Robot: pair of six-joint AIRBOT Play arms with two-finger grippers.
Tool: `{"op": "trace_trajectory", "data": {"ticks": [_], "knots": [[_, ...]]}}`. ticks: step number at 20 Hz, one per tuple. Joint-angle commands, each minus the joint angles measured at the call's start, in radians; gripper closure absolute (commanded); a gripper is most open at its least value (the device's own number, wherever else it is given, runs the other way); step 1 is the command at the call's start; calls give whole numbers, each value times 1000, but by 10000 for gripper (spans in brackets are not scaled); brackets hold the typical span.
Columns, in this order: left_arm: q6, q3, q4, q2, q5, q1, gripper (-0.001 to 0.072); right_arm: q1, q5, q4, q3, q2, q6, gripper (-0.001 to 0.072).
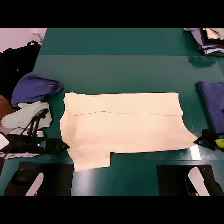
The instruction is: Fold the shirts.
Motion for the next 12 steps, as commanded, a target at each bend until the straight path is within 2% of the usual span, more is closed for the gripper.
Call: {"op": "trace_trajectory", "data": {"ticks": [1,5,9,12], "knots": [[52,110,13,-129,63,1,685,83,-19,32,108,-72,25,699],[142,318,11,-475,256,1,684,247,-121,40,336,-264,77,698],[150,545,11,-789,335,1,684,340,-136,41,565,-483,90,698],[149,657,13,-934,386,1,684,375,-141,50,688,-626,92,698]]}}
